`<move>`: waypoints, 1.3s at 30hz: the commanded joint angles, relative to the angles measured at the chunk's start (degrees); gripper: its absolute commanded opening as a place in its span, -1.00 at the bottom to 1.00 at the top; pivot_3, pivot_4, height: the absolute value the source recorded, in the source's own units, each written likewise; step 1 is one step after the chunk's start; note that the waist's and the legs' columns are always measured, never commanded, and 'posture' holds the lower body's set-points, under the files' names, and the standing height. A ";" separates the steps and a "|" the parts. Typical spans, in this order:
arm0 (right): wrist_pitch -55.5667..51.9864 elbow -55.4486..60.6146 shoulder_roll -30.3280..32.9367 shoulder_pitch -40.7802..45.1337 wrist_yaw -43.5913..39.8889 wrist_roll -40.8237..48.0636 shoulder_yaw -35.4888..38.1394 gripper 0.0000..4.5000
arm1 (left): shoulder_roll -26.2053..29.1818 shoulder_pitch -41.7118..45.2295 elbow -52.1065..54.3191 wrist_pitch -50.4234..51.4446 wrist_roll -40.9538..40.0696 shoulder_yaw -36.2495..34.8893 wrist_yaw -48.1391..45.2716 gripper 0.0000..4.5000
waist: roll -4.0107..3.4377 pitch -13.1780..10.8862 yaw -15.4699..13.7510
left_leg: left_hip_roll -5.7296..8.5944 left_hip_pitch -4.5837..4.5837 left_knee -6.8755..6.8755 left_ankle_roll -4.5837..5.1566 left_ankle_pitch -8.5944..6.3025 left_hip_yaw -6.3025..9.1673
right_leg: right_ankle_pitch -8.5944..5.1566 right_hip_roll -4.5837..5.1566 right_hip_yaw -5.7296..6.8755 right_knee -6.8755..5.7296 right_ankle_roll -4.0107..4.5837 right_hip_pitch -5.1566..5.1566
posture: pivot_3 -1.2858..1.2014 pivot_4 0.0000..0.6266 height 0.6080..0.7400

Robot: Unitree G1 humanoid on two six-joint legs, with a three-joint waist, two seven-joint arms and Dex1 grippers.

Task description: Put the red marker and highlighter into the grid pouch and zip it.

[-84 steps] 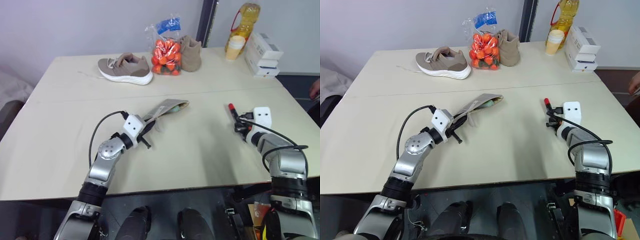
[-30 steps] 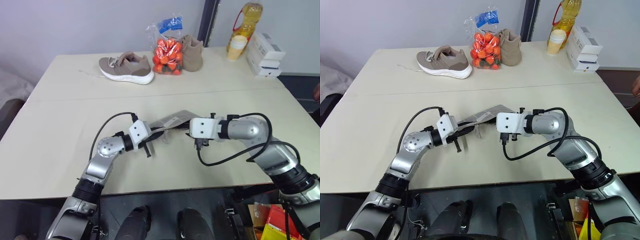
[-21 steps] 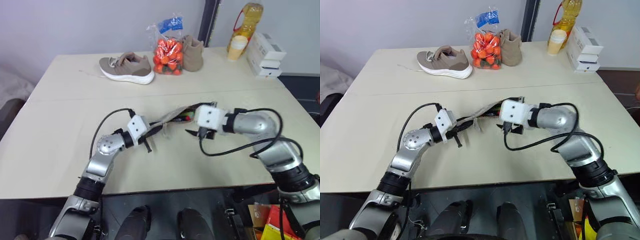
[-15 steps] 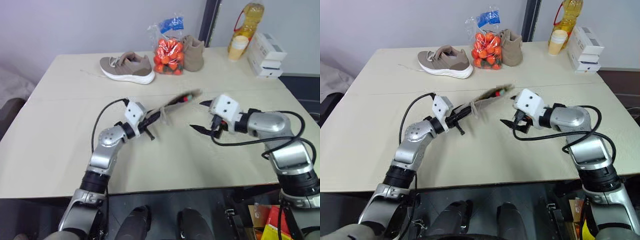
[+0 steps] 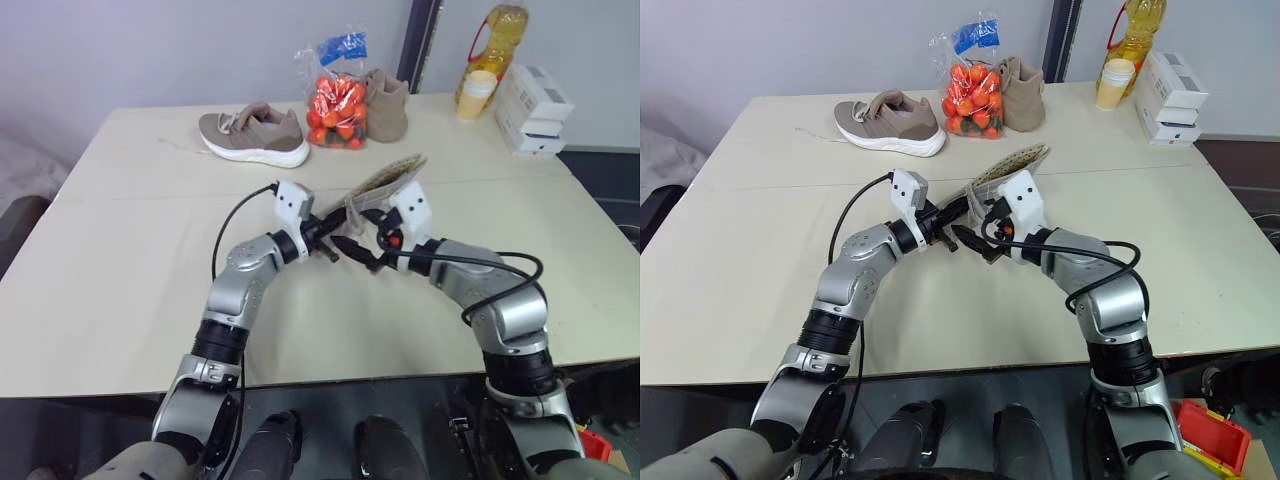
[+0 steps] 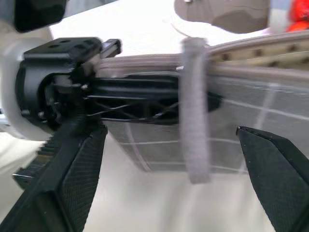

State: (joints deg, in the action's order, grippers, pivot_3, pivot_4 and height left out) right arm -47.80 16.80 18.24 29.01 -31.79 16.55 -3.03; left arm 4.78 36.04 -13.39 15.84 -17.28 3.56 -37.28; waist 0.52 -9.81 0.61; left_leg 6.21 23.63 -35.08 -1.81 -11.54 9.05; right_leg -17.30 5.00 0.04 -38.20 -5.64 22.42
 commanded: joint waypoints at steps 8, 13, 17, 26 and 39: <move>3.15 -0.65 2.69 1.77 1.77 -0.99 0.52 -0.97 | 1.96 -0.64 2.33 -1.46 0.44 -0.59 0.02 -1.00 | 0.00 0.00 0.19 | -0.02 0.00 0.01 0.00 0.00 0.01 | 0.01 -0.01 0.00 -0.01 -0.01 0.01 | 0.03 -0.52 1.00; 8.06 -5.69 7.81 4.57 4.17 -3.77 5.02 -0.97 | 6.76 -1.96 1.99 -5.04 4.11 0.80 -1.82 -1.00 | 0.00 0.00 0.37 | -0.03 -0.01 0.03 0.00 0.00 -0.01 | 0.01 -0.02 -0.01 -0.01 -0.01 0.02 | 0.03 -0.52 1.00; 11.77 -13.02 12.04 7.42 8.82 -6.78 9.46 -0.97 | 9.48 -3.11 2.50 -6.12 3.86 0.76 -3.46 -1.00 | 0.00 0.00 0.13 | -0.03 -0.02 0.02 0.00 0.00 -0.02 | 0.01 -0.01 -0.01 0.00 0.00 0.00 | 0.03 -0.52 1.00; 11.93 -10.86 19.36 1.90 -0.28 -3.20 8.87 -0.86 | 13.10 -5.14 4.25 -4.76 1.60 -0.11 -6.85 -0.85 | -0.01 0.00 0.35 | -0.08 -0.01 0.08 0.01 0.00 -0.07 | 0.01 -0.01 -0.04 0.01 0.00 0.03 | 0.03 -0.52 1.00; 12.22 2.26 26.96 -20.41 -14.88 5.78 13.52 0.96 | 23.10 -19.91 16.69 4.92 -4.22 -9.09 -6.83 0.99 | -0.01 -0.01 0.13 | -0.09 -0.02 0.04 0.07 -0.05 -0.08 | 0.00 0.04 -0.12 0.08 0.00 -0.01 | 0.03 -0.52 1.00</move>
State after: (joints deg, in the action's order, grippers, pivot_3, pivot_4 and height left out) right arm -36.99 17.69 44.28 8.97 -46.36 21.42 7.77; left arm 26.72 17.54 0.64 19.57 -19.71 -2.17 -44.77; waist 0.51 -9.82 0.74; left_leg 6.11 23.61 -35.03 -1.74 -11.58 8.98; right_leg -17.31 5.04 -0.09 -38.11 -5.63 22.42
